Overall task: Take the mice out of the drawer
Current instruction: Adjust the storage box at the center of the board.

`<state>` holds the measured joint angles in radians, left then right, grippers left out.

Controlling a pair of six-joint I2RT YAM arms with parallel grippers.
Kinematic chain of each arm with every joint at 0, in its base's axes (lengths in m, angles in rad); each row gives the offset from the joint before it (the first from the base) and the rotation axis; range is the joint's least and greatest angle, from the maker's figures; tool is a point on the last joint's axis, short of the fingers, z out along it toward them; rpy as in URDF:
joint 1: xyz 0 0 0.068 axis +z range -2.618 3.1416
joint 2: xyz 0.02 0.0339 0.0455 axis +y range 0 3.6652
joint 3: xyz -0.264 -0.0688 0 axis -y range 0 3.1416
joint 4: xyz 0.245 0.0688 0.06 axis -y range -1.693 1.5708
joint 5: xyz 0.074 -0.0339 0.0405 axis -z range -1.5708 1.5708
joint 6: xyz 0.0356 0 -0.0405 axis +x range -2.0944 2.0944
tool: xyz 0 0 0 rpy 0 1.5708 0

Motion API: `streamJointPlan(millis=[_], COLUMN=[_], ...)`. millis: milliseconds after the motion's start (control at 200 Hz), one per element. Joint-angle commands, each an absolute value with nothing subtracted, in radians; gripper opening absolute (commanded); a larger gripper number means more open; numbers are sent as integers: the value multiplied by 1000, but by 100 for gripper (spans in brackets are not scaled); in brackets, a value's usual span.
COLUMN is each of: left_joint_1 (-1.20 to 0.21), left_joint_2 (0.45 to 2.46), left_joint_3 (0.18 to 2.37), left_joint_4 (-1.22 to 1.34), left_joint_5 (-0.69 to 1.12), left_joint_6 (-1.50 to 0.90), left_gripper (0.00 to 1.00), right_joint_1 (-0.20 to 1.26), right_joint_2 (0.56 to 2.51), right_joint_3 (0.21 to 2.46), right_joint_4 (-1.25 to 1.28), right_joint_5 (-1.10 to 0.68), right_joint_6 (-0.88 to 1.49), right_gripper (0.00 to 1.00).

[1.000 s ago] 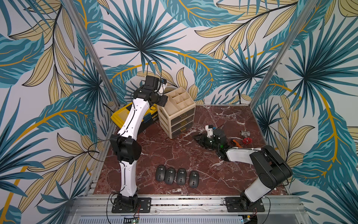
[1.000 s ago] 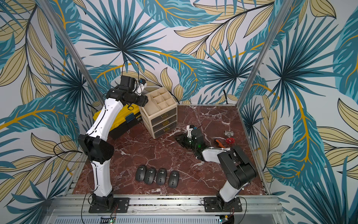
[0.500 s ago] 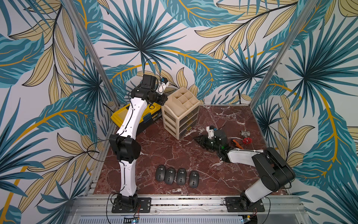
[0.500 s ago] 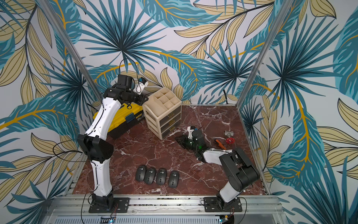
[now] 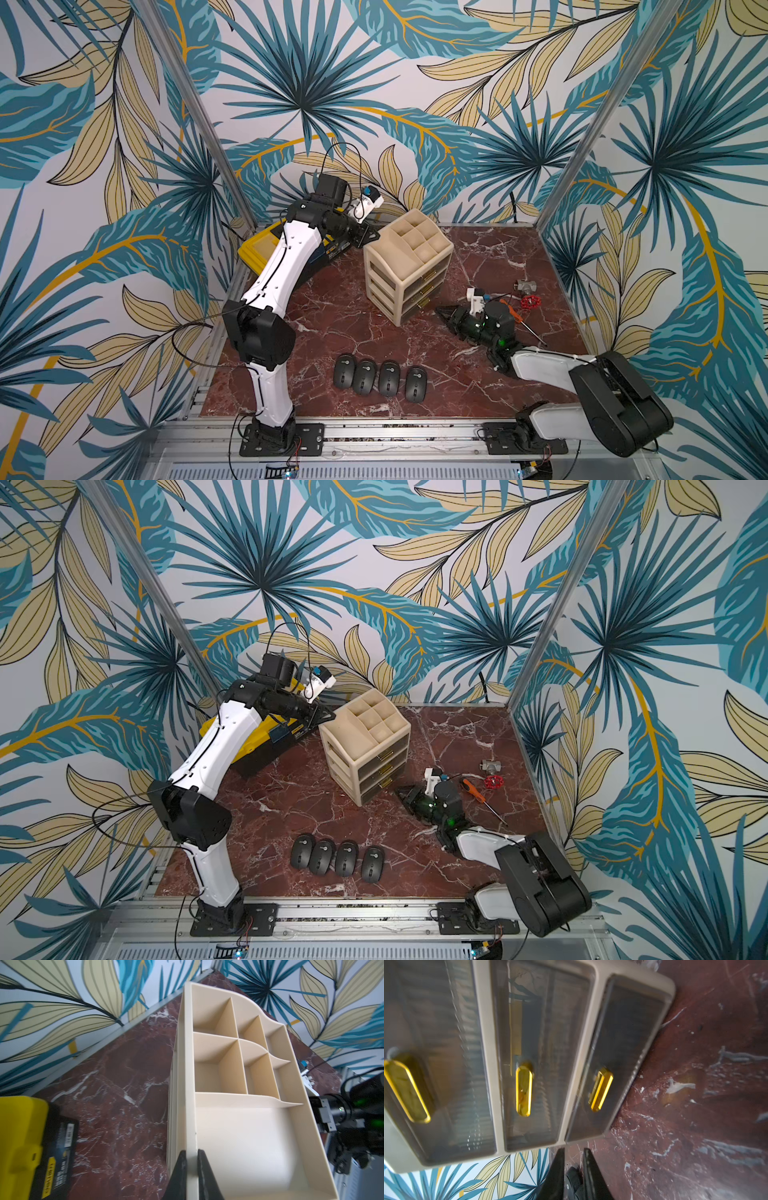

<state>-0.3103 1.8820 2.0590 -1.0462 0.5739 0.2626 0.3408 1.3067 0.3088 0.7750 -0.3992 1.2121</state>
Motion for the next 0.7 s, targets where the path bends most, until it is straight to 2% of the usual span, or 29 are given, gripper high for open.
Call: streamJointPlan(millis=[0, 190, 325, 481, 696], left_joint_1=[-331, -337, -338, -339, -338], left_joint_2=[1822, 1807, 1806, 1794, 1742], left_joint_3=[1987, 1949, 1944, 1928, 1852], left_joint_4=[-1111, -1089, -1078, -1040, -973], left_joint_5=[632, 625, 611, 568, 479], left_joint_6=[299, 276, 261, 215, 168], left_gripper=[12, 13, 14, 14, 13], right_joint_1=[325, 324, 325, 328, 332], right_joint_2=[1208, 1023, 983, 1079, 1340], right_joint_3=[260, 168, 136, 124, 137], right_joint_4=[743, 650, 643, 761, 1029], right_joint_5=[-402, -366, -359, -372, -403], right_joint_6=[1246, 1270, 1289, 1323, 1379], right_gripper=[19, 19, 20, 22, 23])
